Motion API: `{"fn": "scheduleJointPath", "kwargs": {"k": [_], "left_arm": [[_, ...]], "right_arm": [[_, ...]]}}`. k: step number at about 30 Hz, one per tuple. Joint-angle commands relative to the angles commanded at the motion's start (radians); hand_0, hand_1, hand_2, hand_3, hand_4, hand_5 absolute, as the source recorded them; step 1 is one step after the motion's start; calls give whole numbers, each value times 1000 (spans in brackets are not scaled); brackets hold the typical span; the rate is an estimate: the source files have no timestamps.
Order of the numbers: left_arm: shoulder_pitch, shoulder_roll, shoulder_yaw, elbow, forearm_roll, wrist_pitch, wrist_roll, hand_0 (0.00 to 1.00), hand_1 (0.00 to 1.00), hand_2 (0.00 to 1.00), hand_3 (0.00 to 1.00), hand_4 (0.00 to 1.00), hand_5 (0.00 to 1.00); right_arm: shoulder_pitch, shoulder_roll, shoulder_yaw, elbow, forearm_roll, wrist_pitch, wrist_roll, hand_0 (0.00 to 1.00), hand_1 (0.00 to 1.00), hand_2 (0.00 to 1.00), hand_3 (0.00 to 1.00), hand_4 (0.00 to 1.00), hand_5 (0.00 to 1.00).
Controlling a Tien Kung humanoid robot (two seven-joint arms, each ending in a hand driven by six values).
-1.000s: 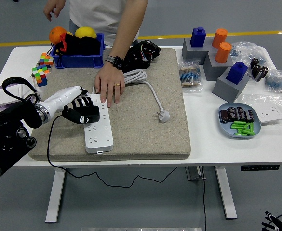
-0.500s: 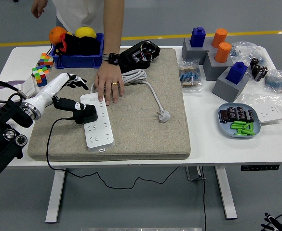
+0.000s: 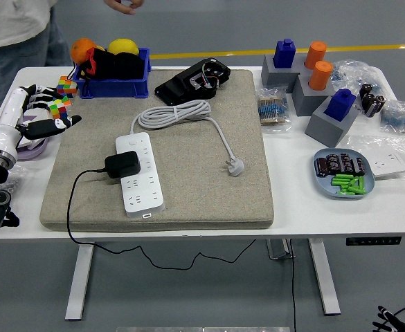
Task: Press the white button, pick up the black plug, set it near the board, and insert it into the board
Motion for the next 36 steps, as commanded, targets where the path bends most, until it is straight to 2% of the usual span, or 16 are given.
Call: {"fn": "scheduleJointPath", "kwargs": {"k": [5, 6, 12, 22, 24, 36], "left_arm": [[13, -15, -9, -14, 1, 72, -55, 700, 764, 768, 627, 887, 82], [15, -17, -14, -18, 1, 78, -65, 741, 792, 798, 679, 870, 75], [36, -41, -85, -47, 20, 76, -97, 756, 793, 790, 673, 854, 58], [63, -74, -171, -70, 34, 57, -91, 756, 787, 782, 666, 847, 51], [64, -77, -185, -73, 38, 51, -88, 753, 782, 776, 658, 820, 22], [53, -84, -212, -76, 53, 38, -71, 752, 779, 773, 643, 807, 11]], "right_arm": [[4, -1, -20, 8, 20, 1, 0, 724, 607, 552, 658, 736, 492], [4, -2, -26, 10, 25, 1, 0, 724, 607, 552, 658, 736, 492], [16, -5, -40, 21, 40, -4, 1, 723, 607, 552, 658, 736, 493], [29, 2, -23, 12, 22, -2, -1, 724, 607, 552, 659, 737, 493], [34, 1, -19, 10, 17, -1, -2, 724, 607, 553, 659, 737, 494], [46, -12, -41, 5, 15, 2, -6, 725, 608, 552, 663, 737, 496]]}}
